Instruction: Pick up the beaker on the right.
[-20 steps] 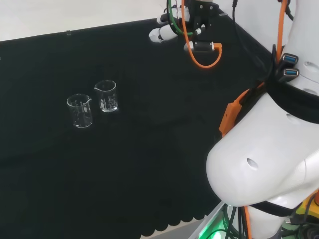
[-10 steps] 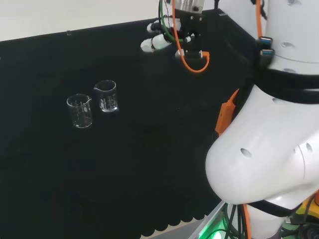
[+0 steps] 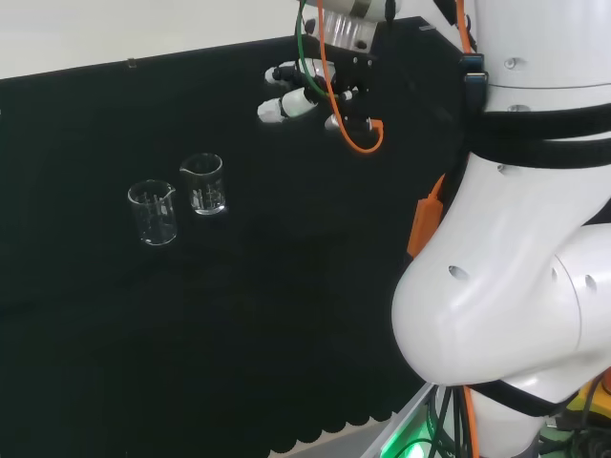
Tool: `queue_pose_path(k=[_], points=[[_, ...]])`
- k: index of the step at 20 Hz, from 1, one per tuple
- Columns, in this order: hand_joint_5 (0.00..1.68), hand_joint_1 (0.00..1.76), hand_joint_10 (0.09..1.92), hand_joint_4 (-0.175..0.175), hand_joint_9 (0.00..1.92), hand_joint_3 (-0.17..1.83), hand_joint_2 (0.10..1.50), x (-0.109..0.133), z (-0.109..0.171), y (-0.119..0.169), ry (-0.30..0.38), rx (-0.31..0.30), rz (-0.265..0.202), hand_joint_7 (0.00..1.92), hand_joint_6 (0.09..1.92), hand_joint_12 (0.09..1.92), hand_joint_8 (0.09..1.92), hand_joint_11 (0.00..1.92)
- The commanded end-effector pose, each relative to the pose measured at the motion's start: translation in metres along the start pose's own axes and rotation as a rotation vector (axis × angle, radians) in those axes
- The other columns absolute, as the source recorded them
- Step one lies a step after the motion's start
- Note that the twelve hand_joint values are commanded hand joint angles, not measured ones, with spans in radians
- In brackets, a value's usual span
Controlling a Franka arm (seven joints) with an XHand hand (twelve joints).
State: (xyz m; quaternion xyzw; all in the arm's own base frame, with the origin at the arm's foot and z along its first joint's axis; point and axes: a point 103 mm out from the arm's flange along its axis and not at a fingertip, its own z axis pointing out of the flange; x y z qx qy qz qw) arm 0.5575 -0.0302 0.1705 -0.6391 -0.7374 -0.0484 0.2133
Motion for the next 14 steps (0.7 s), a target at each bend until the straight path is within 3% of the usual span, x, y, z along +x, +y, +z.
queue_pose_path(k=[1,8,12,14], points=[[0.19,0.65,0.71,-0.068,0.20,0.05,0.84,-0.007,0.022,0.011,0.073,0.013,-0.072,0.11,0.09,0.91,0.59,0.00],[0.21,0.73,0.69,-0.073,0.29,0.10,0.79,-0.018,0.039,0.013,0.160,0.031,-0.158,0.15,0.09,1.08,0.62,0.00],[0.21,0.74,0.69,-0.074,0.32,0.53,0.58,-0.017,0.045,0.012,0.172,0.031,-0.195,0.16,0.09,1.13,0.64,0.00],[0.22,0.74,0.69,-0.070,0.34,0.63,0.53,-0.016,0.052,0.012,0.179,0.039,-0.219,0.17,0.09,1.15,0.65,0.00]])
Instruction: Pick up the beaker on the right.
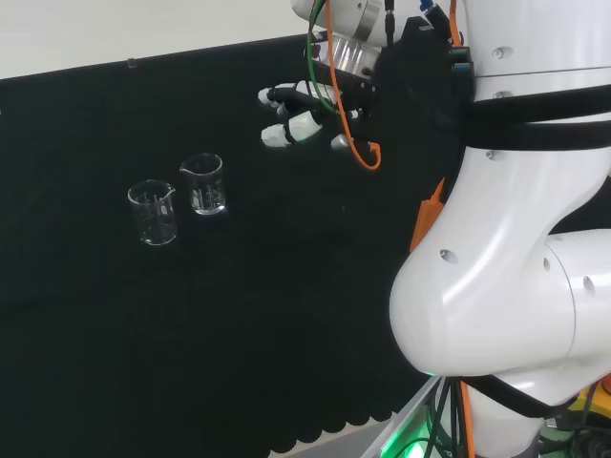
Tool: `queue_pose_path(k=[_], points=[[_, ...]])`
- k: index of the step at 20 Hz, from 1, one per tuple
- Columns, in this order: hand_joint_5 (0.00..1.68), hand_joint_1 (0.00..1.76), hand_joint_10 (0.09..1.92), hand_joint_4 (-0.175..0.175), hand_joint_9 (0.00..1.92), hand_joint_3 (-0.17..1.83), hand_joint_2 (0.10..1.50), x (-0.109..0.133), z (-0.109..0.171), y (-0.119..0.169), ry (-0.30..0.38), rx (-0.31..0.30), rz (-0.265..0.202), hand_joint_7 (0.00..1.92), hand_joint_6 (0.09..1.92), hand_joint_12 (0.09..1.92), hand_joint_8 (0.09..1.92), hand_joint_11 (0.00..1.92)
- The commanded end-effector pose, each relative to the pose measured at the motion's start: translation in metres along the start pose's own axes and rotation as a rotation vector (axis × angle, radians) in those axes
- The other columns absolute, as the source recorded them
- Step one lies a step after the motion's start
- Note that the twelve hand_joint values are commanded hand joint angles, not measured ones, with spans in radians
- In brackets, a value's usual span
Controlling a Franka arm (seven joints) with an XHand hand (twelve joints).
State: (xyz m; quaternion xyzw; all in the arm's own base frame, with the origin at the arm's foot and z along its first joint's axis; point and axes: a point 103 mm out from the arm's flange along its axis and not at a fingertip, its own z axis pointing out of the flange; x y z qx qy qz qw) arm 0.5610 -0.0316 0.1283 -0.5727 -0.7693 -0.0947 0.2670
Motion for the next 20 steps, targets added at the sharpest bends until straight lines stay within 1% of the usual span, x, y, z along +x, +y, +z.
queue_pose_path(k=[1,4,12,15,20], points=[[0.22,0.74,0.70,-0.068,0.34,0.65,0.52,-0.001,0.017,0.000,0.051,0.014,-0.074,0.18,0.09,1.16,0.65,0.00],[0.22,0.75,0.69,-0.071,0.34,0.67,0.50,-0.001,0.025,0.000,0.077,0.023,-0.093,0.18,0.09,1.17,0.66,0.00],[0.20,0.74,0.69,-0.076,0.32,0.67,0.49,0.001,0.043,-0.003,0.091,0.028,-0.142,0.16,0.09,1.17,0.65,0.00],[0.21,0.74,0.69,-0.077,0.32,0.66,0.49,0.000,0.048,-0.004,0.114,0.015,-0.153,0.16,0.09,1.17,0.65,0.00],[0.21,0.74,0.69,-0.080,0.32,0.66,0.48,0.002,0.058,-0.002,0.135,0.018,-0.168,0.16,0.09,1.17,0.65,0.00]])
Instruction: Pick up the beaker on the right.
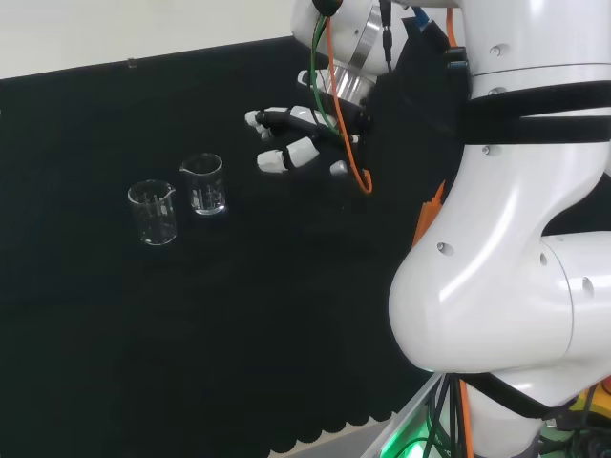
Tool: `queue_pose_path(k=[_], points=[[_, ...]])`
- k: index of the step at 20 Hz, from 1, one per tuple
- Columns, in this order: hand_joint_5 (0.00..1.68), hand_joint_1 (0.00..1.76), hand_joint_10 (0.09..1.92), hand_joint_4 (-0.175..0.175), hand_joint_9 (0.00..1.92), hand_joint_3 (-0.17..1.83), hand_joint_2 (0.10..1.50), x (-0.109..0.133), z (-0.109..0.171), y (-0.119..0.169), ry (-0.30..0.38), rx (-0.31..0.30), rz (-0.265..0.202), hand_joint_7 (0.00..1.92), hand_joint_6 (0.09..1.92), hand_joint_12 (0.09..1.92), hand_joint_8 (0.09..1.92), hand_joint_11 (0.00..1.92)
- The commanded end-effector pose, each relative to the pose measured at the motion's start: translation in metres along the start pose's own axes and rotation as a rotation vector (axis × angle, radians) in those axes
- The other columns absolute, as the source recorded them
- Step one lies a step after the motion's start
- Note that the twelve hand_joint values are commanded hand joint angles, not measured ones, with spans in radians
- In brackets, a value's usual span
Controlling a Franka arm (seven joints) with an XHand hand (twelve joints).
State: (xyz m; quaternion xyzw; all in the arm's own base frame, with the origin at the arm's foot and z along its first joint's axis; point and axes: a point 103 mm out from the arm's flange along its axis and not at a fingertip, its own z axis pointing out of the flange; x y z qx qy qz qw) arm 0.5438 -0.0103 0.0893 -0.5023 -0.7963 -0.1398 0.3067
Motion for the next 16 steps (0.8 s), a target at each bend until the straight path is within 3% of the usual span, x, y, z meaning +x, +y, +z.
queue_pose_path(k=[1,11,16], points=[[0.22,0.74,0.69,-0.080,0.32,0.66,0.48,0.000,0.013,0.002,0.027,-0.001,-0.015,0.16,0.09,1.17,0.65,0.00],[0.23,0.74,0.69,-0.080,0.33,0.65,0.49,0.005,0.035,0.016,0.065,0.017,-0.022,0.17,0.09,1.18,0.65,0.00],[0.26,0.74,0.69,-0.081,0.33,0.64,0.49,0.015,0.037,0.027,0.056,0.028,-0.058,0.18,0.09,1.18,0.66,0.00]])
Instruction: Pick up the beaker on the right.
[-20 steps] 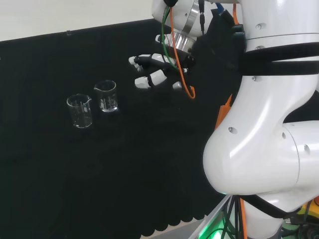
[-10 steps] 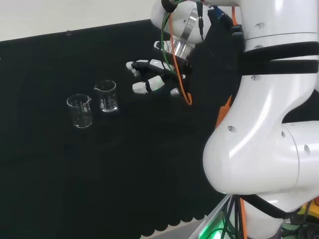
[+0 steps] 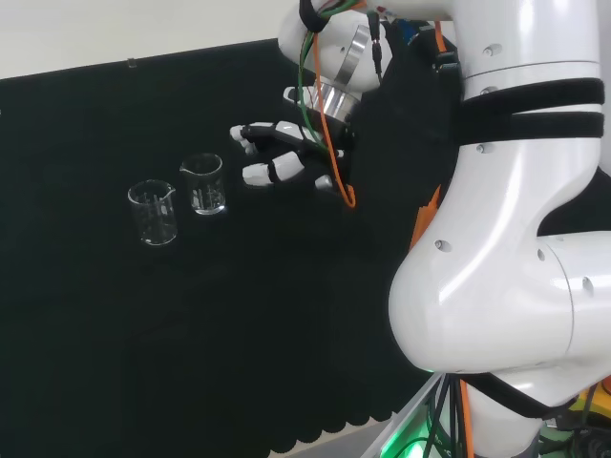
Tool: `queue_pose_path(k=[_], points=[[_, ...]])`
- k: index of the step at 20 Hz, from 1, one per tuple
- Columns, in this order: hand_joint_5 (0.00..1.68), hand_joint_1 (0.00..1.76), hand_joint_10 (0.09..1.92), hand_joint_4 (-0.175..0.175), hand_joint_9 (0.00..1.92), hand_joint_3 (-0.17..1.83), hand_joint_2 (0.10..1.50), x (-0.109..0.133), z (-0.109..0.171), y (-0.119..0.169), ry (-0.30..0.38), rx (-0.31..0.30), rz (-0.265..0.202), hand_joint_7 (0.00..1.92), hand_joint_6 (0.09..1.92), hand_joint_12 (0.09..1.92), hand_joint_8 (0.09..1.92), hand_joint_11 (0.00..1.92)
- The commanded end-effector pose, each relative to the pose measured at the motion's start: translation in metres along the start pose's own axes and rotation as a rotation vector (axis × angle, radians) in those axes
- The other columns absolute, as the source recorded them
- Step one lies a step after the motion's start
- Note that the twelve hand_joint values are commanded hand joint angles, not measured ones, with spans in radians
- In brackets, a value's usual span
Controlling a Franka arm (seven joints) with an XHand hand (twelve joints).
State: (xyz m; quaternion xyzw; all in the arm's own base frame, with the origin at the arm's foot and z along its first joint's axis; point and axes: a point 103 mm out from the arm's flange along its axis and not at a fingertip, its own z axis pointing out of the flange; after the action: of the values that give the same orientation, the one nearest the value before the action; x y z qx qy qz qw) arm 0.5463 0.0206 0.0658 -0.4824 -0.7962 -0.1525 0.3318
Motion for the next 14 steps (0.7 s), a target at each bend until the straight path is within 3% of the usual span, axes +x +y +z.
queue_pose_path(k=[1,5,14], points=[[0.26,0.75,0.69,-0.082,0.33,0.64,0.49,0.010,0.006,0.011,0.007,0.007,-0.032,0.18,0.09,1.18,0.66,0.00],[0.29,0.75,0.70,-0.082,0.34,0.64,0.49,0.012,0.012,0.014,0.046,-0.005,-0.055,0.19,0.09,1.18,0.66,0.00],[0.31,0.75,0.70,-0.083,0.35,0.63,0.49,0.014,0.023,0.022,0.108,-0.020,-0.059,0.21,0.09,1.19,0.67,0.00]])
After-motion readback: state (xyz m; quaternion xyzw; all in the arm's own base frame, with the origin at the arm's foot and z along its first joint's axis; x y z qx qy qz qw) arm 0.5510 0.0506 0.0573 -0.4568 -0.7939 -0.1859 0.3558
